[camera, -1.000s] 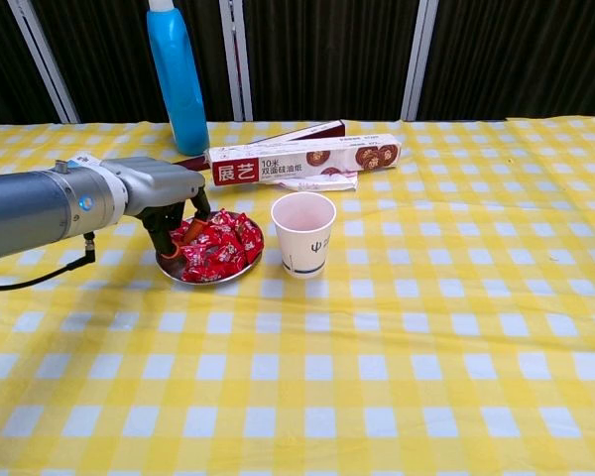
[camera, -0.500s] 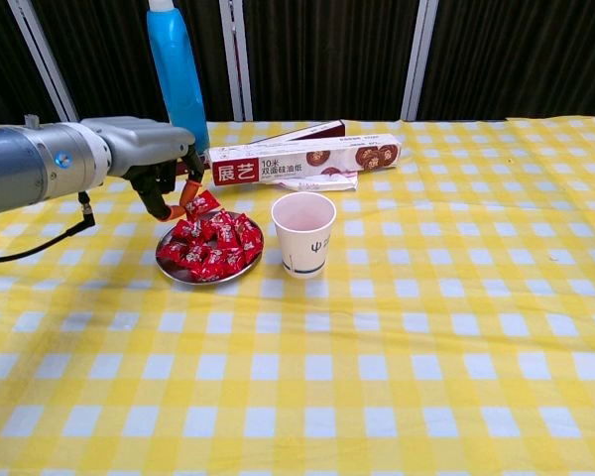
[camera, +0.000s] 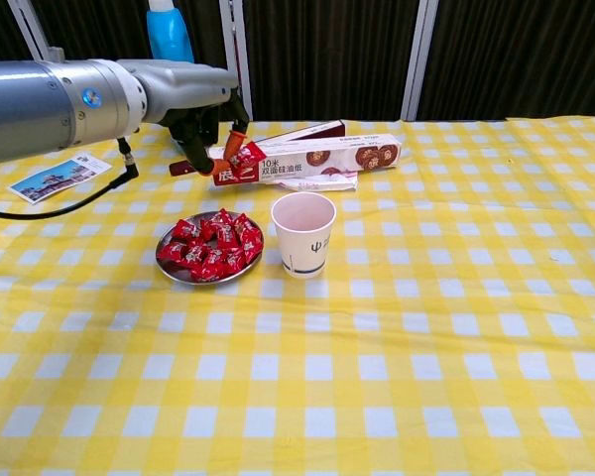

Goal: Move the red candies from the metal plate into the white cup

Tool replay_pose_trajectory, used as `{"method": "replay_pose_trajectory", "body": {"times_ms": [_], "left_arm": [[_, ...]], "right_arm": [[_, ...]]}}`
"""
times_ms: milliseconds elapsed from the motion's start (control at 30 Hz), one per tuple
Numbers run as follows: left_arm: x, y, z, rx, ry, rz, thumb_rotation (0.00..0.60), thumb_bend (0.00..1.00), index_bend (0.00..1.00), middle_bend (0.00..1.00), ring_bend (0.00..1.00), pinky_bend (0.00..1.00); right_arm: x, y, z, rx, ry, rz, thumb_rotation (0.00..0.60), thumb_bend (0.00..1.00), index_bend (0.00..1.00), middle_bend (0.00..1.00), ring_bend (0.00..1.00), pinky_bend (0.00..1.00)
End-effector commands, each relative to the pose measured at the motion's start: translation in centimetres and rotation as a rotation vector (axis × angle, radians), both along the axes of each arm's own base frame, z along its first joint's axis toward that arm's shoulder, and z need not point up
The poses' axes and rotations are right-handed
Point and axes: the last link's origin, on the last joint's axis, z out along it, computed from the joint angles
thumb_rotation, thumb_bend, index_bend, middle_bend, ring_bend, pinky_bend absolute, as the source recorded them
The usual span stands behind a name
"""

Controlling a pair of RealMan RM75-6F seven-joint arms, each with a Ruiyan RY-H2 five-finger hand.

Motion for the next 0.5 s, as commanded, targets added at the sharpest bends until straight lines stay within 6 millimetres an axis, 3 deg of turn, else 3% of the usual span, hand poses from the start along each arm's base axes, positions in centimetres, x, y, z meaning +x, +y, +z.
{"method": "replay_pose_trajectory", "body": {"times_ms": [33, 500], "left_arm": [[1.0, -0.3, -1.3, -0.024, 0.005, -0.012, 0.6, 0.51, 0.67, 0.98, 1.0, 1.0], [3.7, -0.7, -4.8, -0.06, 0.008, -0.039, 0.6, 0.51, 0.66, 0.98, 1.0, 1.0]], "right_arm": [[0.0, 0.0, 0.0, 0.001, -0.002, 0.0, 0.6, 0.39, 0.0, 0.0, 0.0, 0.0], [0.1, 0.0, 0.1, 0.009, -0.014, 0.004, 0.6, 0.39, 0.0, 0.0, 0.0, 0.0]]}}
